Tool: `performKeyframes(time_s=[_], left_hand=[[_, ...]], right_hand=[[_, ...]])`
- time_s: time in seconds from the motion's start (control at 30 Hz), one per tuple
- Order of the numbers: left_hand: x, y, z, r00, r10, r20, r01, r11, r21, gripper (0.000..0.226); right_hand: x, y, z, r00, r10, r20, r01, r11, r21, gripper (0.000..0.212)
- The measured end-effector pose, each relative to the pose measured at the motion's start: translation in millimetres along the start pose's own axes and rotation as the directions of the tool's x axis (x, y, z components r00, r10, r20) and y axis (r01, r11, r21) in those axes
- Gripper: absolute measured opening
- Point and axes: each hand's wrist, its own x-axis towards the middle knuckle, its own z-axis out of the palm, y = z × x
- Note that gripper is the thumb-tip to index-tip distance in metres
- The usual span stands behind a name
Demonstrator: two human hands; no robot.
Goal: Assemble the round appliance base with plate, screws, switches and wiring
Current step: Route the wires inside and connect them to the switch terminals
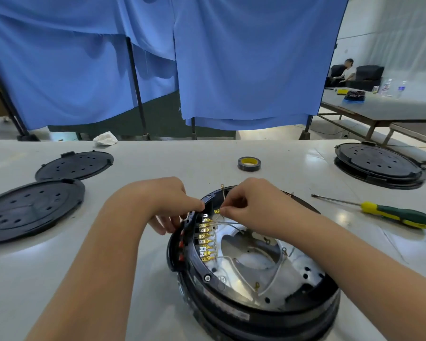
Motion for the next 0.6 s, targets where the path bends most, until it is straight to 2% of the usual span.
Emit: performKeyframes(time_s=[0.13, 0.6], left_hand=[[-2, 1, -1, 1.0, -0.007, 0.014, 0.007, 1.0, 0.008, 0.043], [3, 1, 1, 0.999, 0.037, 0.029, -0.037, 0.999, 0.019, 0.04]], right_hand=[[3, -3, 5, 0.999, -0.024, 0.036, 0.024, 1.0, -0.006, 0.014], [4, -1, 17, 0.999, -0.032, 0.005, 0.031, 0.991, 0.131, 0.013]])
